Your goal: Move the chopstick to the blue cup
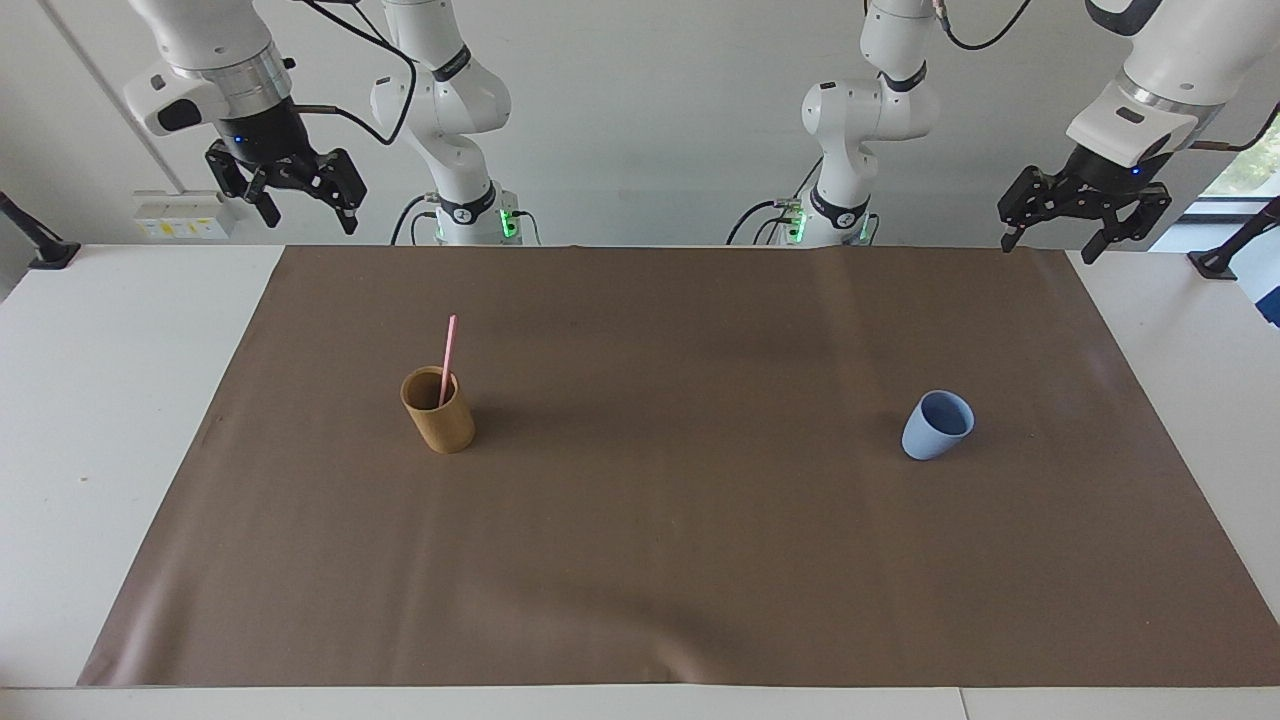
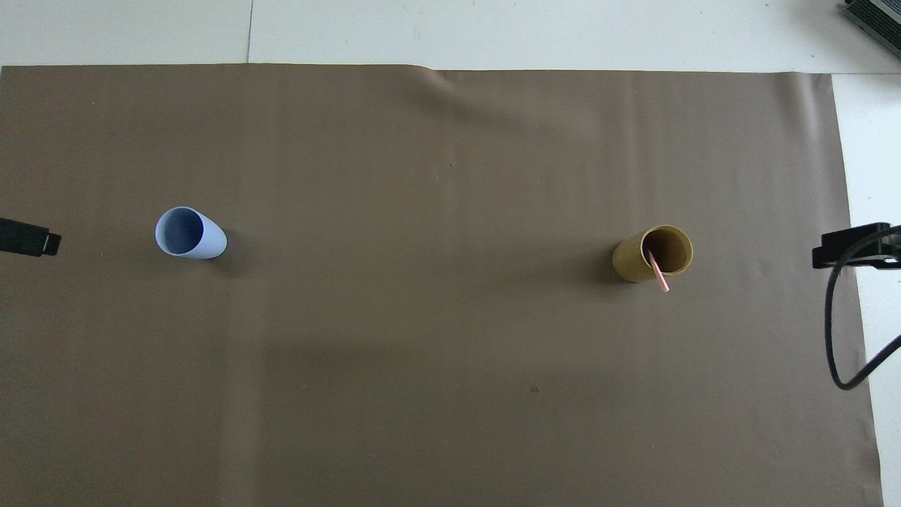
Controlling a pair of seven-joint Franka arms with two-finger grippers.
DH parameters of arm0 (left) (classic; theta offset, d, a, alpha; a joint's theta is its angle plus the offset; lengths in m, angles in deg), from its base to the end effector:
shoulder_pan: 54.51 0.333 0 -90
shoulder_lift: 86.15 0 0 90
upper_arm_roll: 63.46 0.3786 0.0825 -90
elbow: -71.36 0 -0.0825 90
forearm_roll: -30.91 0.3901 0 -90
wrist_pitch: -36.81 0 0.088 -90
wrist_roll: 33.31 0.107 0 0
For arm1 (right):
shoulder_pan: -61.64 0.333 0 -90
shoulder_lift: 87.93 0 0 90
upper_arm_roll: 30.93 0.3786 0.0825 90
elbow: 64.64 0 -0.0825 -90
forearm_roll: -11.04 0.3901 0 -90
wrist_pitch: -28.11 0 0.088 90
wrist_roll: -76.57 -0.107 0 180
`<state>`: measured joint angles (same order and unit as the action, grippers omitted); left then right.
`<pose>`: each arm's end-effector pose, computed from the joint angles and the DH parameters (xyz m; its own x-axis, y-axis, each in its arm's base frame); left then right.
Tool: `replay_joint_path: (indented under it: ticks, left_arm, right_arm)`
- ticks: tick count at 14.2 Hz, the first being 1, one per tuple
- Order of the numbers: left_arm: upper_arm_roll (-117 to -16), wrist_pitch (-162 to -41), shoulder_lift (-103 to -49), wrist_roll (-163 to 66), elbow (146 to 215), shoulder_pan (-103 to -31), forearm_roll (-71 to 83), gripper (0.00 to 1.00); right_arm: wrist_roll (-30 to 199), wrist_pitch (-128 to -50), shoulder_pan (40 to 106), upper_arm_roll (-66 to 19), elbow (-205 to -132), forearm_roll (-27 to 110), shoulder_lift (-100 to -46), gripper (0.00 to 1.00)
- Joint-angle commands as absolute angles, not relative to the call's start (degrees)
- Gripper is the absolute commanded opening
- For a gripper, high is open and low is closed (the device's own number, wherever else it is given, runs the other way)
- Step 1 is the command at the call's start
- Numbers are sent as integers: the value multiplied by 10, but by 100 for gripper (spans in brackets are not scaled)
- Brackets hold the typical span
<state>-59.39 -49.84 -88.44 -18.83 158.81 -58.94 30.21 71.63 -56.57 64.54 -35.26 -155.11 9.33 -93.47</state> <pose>0.5398 -0.0037 0.7250 0.9660 -0.2568 0.0288 -0.2571 -0.9664 0.0081 0.5142 -0.0190 0.7269 0.9936 -0.1133 -0.0027 -0.1132 -0.9933 0.0228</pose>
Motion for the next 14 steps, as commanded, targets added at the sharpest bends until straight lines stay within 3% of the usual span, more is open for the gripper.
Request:
replay_joint_path:
  ticks: [1,14]
  left_arm:
    - [-590,-492,-895,-186,1595,-594,313,100]
    - [-592,-498,-899,-207,1603,-600,313,100]
  right_arm:
    - [712,-559,639,-352,-1568,103,-951,100]
    - [716,-550,638,-354,-1568,103,-952,100]
